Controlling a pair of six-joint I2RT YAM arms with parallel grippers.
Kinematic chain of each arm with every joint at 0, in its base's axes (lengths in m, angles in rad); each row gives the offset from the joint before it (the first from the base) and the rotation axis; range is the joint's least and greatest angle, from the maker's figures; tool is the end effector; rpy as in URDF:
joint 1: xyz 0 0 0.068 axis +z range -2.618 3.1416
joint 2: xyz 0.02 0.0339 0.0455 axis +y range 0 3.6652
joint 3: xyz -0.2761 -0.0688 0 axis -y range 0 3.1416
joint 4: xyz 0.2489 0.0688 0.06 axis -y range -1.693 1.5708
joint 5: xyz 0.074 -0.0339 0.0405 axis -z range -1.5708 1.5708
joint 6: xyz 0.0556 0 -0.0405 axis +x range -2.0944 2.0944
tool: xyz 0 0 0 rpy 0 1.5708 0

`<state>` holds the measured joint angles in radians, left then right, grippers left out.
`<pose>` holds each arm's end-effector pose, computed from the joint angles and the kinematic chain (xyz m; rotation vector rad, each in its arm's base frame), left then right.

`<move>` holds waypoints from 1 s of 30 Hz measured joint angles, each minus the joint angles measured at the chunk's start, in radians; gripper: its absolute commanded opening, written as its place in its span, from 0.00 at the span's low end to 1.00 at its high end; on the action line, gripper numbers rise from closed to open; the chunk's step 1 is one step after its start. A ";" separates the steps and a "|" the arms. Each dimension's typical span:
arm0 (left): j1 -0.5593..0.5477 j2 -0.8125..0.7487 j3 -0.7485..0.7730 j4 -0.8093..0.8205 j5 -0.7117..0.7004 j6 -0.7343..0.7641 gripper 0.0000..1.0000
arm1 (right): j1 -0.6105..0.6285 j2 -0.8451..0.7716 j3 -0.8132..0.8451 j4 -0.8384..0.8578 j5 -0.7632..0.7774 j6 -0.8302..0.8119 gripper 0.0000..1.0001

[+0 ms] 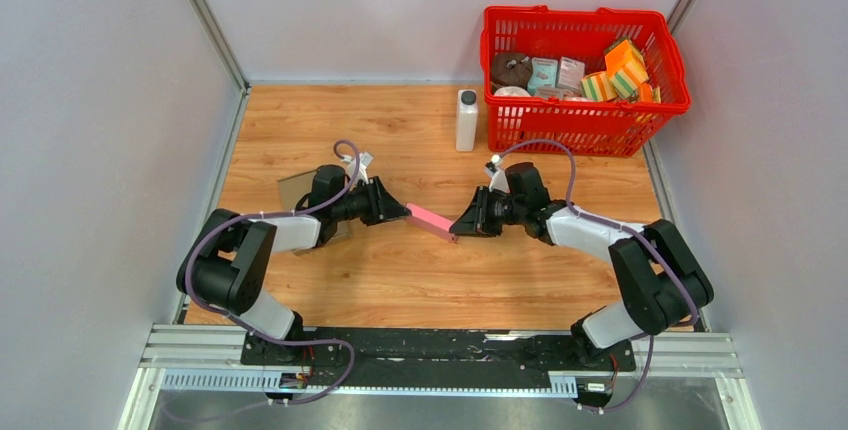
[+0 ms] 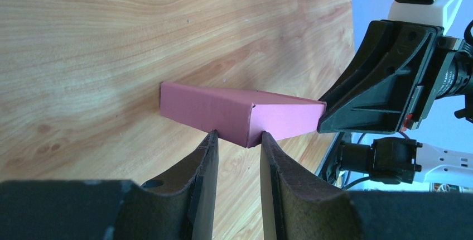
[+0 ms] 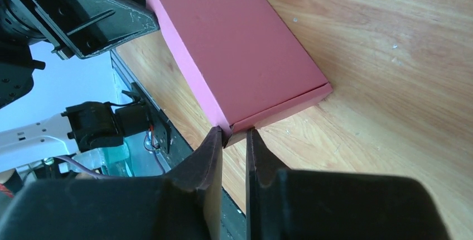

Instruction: Fold the paper box

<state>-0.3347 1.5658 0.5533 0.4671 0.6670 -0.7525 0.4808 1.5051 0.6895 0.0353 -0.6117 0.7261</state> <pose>0.2739 -0.1317 0.1492 -0.0373 2.2848 -1.3180 0.2522 0.1676 0.1648 -0.0213 2.5579 1.2598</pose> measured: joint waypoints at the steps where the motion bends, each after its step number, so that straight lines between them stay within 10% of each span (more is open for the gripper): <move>1: 0.000 -0.007 -0.007 0.001 -0.003 0.000 0.29 | 0.001 -0.004 -0.006 0.008 0.000 -0.003 0.06; 5: -0.005 -0.079 -0.063 -0.016 -0.029 0.001 0.46 | 0.036 -0.046 -0.016 -0.022 0.039 -0.052 0.14; 10: -0.011 -0.400 -0.233 -0.265 -0.132 0.014 0.60 | 0.108 -0.217 -0.052 -0.275 0.143 -0.149 0.74; 16: -0.012 -0.907 -0.180 -0.594 -0.276 0.047 0.60 | 0.083 -0.468 -0.053 -0.403 0.193 -0.187 0.78; 23: -0.027 -0.677 0.007 -0.675 -0.297 0.104 0.52 | 0.044 -0.271 0.116 -0.483 0.293 -0.237 0.80; 30: -0.053 -0.746 0.163 -0.795 -0.321 0.168 0.56 | 0.044 -0.424 0.267 -0.701 0.554 -0.344 0.93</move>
<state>-0.3882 0.8200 0.7158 -0.3275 0.3458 -0.5842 0.5247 1.0813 0.9569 -0.6655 -0.0578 0.3817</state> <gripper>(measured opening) 0.560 0.860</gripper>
